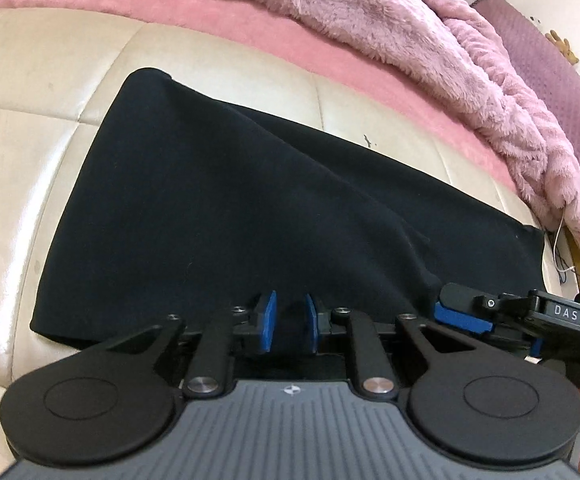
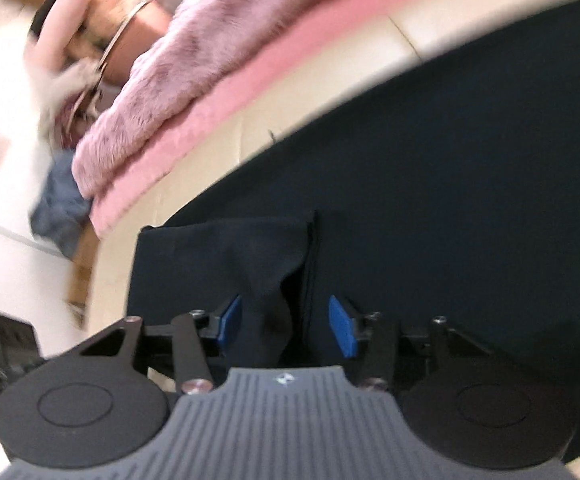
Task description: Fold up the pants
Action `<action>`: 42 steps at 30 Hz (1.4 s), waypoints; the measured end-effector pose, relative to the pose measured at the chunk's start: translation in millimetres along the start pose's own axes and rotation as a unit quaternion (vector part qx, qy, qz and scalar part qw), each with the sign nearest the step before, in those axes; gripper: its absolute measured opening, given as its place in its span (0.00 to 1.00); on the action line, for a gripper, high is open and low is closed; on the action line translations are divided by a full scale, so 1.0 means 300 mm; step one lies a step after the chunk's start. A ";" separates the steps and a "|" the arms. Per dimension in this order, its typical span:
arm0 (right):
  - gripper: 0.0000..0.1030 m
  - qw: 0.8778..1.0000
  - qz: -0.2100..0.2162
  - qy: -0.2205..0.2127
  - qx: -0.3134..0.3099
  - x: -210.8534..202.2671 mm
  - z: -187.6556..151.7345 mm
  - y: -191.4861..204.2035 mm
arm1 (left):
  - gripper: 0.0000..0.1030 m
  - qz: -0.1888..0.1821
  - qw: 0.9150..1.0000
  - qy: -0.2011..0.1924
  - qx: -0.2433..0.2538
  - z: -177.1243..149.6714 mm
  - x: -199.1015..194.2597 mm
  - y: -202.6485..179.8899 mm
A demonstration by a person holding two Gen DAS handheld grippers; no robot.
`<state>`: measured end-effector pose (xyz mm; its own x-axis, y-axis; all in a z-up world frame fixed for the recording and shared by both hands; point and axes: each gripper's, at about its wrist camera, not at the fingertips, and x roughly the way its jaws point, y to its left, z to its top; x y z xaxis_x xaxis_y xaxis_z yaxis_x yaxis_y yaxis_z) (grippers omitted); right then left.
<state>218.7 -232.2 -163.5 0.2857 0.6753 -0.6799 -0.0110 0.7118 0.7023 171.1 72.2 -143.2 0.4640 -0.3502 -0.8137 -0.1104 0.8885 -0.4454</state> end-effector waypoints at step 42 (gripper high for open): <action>0.00 0.974 -0.044 -0.134 -0.176 -0.965 0.449 0.312 | 0.18 0.007 0.994 -0.104 0.037 -0.010 -0.235 -0.211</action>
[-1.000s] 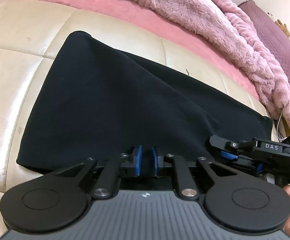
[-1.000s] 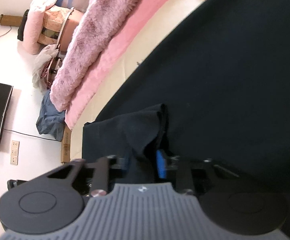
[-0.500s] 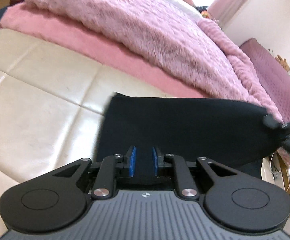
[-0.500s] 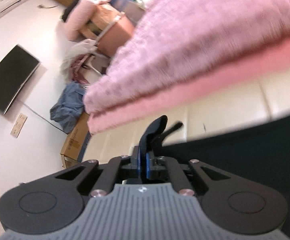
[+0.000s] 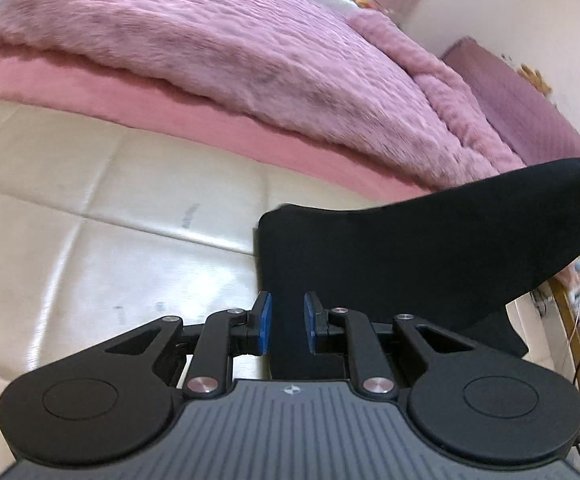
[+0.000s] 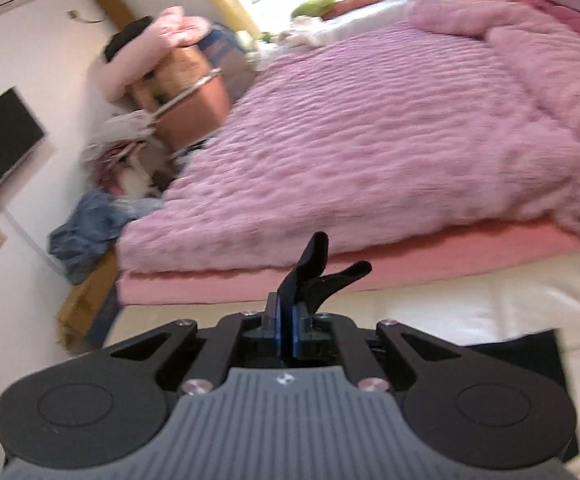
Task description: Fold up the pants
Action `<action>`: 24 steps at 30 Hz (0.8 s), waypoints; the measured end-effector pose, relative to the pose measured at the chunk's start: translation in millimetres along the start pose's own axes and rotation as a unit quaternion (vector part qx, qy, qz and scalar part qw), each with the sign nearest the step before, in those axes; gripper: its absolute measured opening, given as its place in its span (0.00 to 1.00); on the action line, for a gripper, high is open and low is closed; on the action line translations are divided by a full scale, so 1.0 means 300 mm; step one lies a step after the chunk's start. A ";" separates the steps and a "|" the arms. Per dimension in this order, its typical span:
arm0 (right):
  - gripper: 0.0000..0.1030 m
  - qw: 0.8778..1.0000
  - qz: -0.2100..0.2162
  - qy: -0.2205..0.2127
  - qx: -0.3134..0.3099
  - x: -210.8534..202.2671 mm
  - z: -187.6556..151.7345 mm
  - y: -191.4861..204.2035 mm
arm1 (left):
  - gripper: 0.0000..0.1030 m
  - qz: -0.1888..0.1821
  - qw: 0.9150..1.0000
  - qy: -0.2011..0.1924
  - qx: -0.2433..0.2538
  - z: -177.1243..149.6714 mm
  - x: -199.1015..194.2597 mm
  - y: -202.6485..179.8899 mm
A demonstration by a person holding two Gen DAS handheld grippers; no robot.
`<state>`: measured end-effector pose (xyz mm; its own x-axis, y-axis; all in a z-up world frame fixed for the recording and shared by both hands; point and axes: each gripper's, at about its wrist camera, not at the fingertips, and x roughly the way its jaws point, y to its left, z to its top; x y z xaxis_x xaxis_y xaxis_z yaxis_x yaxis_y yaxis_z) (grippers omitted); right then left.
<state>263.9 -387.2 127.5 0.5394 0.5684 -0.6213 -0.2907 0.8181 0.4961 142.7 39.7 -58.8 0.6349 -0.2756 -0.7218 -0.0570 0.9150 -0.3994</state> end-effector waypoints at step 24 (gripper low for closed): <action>0.00 0.973 -0.209 0.095 0.006 0.323 -0.283 -0.791 | 0.16 0.055 0.992 0.098 0.059 -0.036 0.392 -0.115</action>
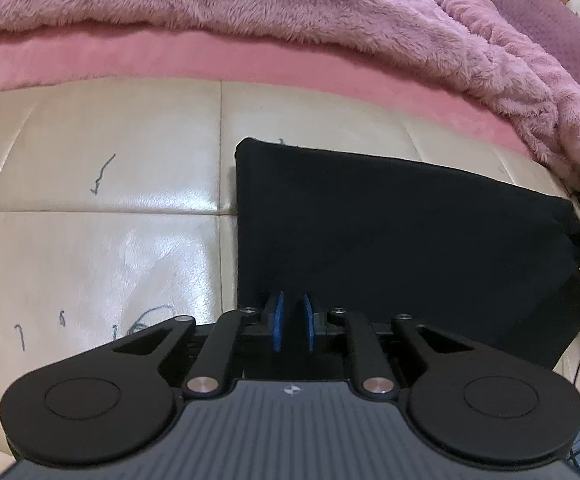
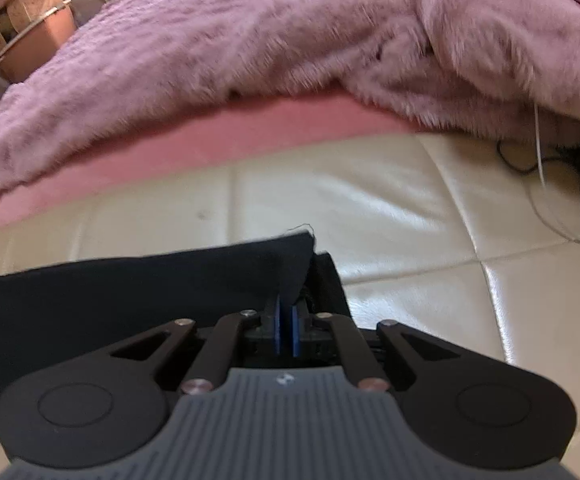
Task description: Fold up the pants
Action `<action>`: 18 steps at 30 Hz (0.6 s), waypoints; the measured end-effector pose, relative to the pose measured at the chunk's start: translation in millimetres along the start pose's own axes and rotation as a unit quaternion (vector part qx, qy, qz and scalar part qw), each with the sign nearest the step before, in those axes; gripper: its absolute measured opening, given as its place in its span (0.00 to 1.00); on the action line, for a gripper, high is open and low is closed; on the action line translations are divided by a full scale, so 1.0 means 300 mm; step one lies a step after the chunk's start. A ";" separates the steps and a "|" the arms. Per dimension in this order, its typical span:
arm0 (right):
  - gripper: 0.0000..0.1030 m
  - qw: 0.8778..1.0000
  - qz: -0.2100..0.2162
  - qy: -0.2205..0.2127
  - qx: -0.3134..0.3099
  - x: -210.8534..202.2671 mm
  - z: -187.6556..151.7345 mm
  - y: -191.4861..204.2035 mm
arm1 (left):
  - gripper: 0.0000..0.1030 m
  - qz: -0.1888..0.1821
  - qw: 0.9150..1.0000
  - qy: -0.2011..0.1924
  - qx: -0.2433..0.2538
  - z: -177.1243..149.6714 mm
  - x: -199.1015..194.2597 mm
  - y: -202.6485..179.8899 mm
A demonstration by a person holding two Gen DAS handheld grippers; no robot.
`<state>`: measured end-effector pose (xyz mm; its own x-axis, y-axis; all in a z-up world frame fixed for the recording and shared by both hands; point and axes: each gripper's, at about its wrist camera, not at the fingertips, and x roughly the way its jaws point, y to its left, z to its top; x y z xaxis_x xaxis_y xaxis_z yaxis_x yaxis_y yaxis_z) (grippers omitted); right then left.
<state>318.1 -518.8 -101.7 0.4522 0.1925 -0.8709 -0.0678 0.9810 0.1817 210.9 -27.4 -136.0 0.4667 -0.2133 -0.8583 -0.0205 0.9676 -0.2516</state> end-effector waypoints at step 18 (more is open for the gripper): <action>0.17 0.988 -0.045 -0.065 -0.136 -0.001 -0.002 0.164 | 0.16 -0.006 0.998 -0.050 -0.021 0.200 0.085 0.015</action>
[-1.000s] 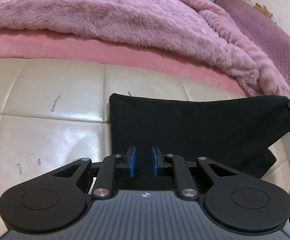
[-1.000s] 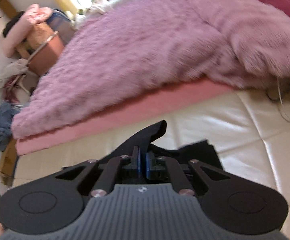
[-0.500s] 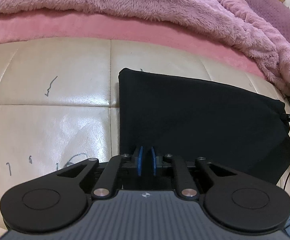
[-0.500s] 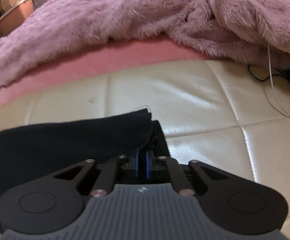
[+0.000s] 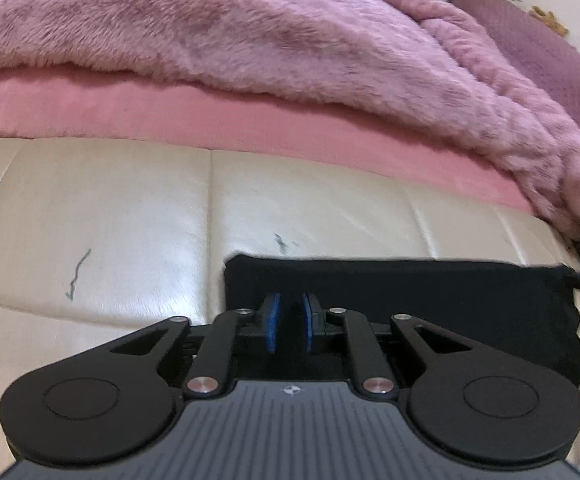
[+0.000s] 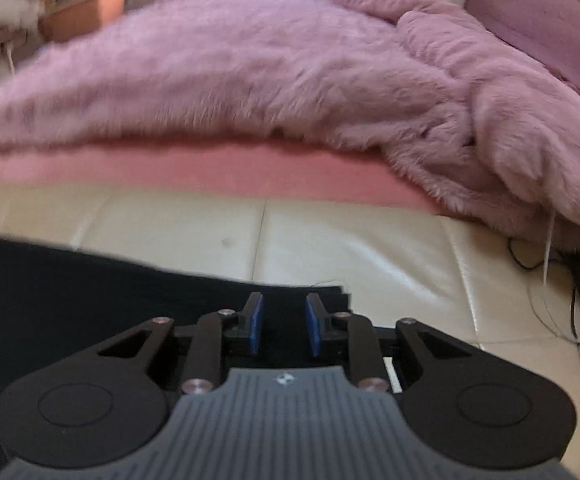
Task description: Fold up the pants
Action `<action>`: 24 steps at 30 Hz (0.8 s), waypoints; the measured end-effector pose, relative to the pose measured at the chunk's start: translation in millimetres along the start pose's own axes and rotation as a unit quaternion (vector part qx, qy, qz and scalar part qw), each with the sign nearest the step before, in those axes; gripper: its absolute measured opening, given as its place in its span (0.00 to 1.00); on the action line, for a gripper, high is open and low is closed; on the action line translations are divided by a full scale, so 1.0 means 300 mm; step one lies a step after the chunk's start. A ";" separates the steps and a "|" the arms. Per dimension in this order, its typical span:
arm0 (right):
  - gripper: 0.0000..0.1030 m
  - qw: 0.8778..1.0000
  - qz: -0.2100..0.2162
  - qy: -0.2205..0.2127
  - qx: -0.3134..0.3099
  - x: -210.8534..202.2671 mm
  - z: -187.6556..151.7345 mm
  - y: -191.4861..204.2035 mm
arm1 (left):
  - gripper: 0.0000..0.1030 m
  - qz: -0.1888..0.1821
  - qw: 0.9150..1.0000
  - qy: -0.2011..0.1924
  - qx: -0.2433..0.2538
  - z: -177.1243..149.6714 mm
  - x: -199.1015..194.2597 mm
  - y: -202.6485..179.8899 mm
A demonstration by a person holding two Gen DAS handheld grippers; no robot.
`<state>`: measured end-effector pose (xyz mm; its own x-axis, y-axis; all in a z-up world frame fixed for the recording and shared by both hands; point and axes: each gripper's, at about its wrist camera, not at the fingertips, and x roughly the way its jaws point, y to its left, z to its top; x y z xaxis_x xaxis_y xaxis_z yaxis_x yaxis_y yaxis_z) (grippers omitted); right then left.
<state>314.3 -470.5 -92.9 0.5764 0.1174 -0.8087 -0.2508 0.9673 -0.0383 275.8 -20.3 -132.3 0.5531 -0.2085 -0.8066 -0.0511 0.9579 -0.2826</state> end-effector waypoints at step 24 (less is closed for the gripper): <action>0.17 0.997 0.046 -0.038 0.053 -0.143 -0.160 0.340 | 0.08 -0.048 0.998 0.008 0.039 -0.181 -0.216 -0.027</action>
<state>226.5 -387.6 -90.2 0.6133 0.2203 -0.7585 -0.2251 0.9692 0.0995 195.1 -25.3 -105.9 0.5393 -0.3022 -0.7860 0.0671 0.9458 -0.3176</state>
